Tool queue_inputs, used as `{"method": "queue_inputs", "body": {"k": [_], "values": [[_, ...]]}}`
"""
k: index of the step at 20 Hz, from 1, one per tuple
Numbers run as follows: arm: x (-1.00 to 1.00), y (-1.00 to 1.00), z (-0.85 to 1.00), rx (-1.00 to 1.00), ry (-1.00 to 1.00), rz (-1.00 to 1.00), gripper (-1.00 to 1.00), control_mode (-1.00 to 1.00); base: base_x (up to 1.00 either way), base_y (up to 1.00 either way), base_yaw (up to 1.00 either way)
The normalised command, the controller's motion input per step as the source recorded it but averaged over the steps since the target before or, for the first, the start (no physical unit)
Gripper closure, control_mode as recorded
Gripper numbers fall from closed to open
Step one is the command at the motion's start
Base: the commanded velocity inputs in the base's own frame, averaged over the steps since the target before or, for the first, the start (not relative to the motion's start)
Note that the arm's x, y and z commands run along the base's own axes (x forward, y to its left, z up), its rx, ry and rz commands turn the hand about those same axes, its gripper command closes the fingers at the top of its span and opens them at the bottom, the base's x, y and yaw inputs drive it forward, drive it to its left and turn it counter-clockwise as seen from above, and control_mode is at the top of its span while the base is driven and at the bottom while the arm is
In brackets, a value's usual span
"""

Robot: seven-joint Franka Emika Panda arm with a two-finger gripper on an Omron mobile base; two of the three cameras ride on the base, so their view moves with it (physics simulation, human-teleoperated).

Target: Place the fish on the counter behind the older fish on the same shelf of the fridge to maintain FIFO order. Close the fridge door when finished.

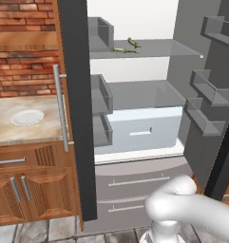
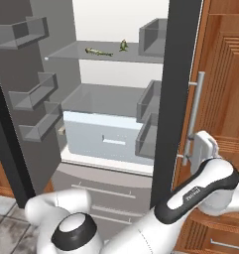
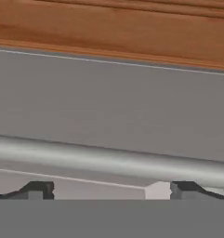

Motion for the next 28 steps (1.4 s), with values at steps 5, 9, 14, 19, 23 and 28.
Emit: {"method": "queue_inputs", "body": {"k": [5,9,14,19,23,28], "values": [[0.56,0.05,-0.3,0.0,0.04,0.39,-1.0,-1.0,0.0,0.0,0.0],[0.09,0.58,-0.12,0.0,0.0,0.34,-1.0,-1.0,0.0,0.0,0.0],[0.0,0.94,-0.01,-0.01,0.0,0.23,-1.0,-1.0,0.0,0.0,0.0],[0.0,1.0,0.0,-0.06,0.0,0.17,-1.0,-1.0,0.0,0.0,0.0],[0.0,1.0,0.0,-0.08,0.0,0.07,-1.0,-1.0,0.0,0.0,0.0],[0.09,0.96,0.09,-0.08,0.0,0.0,-1.0,-1.0,0.0,0.0,0.0]]}}
